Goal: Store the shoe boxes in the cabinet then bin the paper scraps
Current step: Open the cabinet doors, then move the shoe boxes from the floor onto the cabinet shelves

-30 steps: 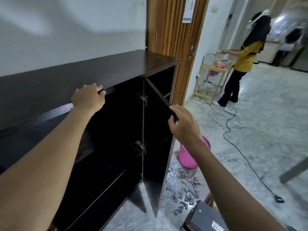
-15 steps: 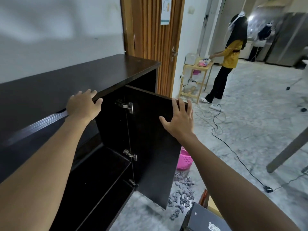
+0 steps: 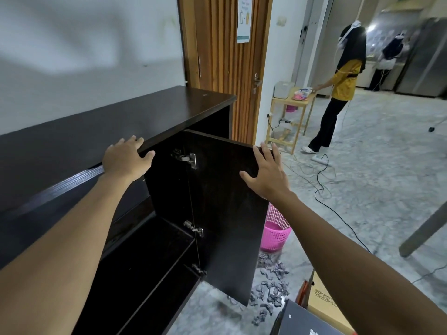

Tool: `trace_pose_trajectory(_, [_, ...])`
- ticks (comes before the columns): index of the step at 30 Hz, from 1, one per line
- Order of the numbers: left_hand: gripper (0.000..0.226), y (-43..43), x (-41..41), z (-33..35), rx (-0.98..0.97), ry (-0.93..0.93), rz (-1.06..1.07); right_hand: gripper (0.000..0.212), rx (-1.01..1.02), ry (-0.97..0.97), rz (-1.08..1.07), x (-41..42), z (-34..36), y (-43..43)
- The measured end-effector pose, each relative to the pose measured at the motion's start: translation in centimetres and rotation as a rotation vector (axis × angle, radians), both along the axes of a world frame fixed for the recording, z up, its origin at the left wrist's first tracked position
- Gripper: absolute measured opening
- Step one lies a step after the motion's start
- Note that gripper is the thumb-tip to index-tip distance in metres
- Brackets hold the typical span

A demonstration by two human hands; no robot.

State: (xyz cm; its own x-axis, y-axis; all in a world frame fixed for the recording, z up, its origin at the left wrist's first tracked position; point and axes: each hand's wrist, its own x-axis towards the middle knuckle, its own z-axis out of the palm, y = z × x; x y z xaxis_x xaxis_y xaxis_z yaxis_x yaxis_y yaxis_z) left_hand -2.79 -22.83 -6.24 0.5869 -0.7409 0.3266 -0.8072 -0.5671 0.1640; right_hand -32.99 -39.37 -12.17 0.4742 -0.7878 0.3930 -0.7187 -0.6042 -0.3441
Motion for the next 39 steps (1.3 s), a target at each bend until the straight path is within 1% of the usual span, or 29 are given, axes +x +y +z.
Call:
trace_pose_trajectory(2, [0.060,0.4,-1.0,0.1,-0.010,-0.012,0.002,0.074,-0.020,-0.093,0.040,-1.1,0.2,0.7])
trace_pose_trajectory(4, [0.057,0.8,-3.0,-0.3,-0.078,0.004,0.004,0.064,-0.094,-0.190,0.043,-2.5,-0.2,2.1])
trace_pose_trajectory(5, [0.056,1.1,-4.4,-0.5,-0.135,0.067,-0.002,0.060,-0.122,-0.226,0.035,-3.3,-0.5,2.9])
trace_pose_trajectory(6, [0.055,1.3,-6.0,-0.7,-0.190,0.171,-0.017,0.057,-0.120,-0.258,0.028,-4.1,-1.0,3.8])
trace_pose_trajectory(8, [0.053,1.7,-9.4,-1.6,-0.219,0.364,-0.069,0.052,-0.041,-0.309,0.014,-5.9,-1.7,5.9])
trace_pose_trajectory(10, [0.049,1.9,-12.6,-3.0,-0.175,0.435,-0.178,0.047,0.050,-0.318,-0.001,-7.8,-2.8,7.7])
trace_pose_trajectory(13, [0.044,1.9,-17.1,-5.4,-0.120,0.555,-0.338,0.046,0.163,-0.316,-0.053,-10.8,-4.7,10.4])
trace_pose_trajectory(19, [0.039,2.7,-26.4,-10.8,0.000,0.706,-0.550,0.045,0.343,-0.363,-0.189,-18.1,-8.6,15.5])
trace_pose_trajectory(23, [0.036,3.4,-32.3,-15.0,0.089,0.795,-0.615,0.044,0.401,-0.319,-0.310,-23.8,-11.7,18.1])
trace_pose_trajectory(28, [0.022,4.1,-38.6,-20.1,0.207,0.899,-0.627,0.041,0.471,-0.283,-0.452,-29.9,-16.7,19.3])
trace_pose_trajectory(29, [0.020,3.9,-39.6,-21.7,0.226,0.913,-0.625,0.041,0.486,-0.277,-0.476,-30.9,-18.0,19.2])
trace_pose_trajectory(31, [0.025,3.1,-41.4,-25.7,0.251,0.931,-0.646,0.042,0.517,-0.266,-0.507,-32.8,-21.4,19.0])
trace_pose_trajectory(33, [0.024,1.6,-42.8,-30.6,0.282,0.962,-0.637,0.043,0.552,-0.239,-0.533,-34.5,-26.1,18.2])
trace_pose_trajectory(35, [0.032,0.4,-44.1,-36.5,0.303,0.987,-0.586,0.047,0.602,-0.194,-0.567,-35.7,-31.9,17.5])
trace_pose_trajectory(37, [0.039,-0.7,-45.0,-43.1,0.343,0.972,-0.541,0.053,0.654,-0.157,-0.601,-36.8,-38.5,17.0])
trace_pose_trajectory(39, [0.047,-1.8,-45.5,-50.0,0.377,0.951,-0.508,0.059,0.707,-0.162,-0.638,-37.5,-45.5,16.6])
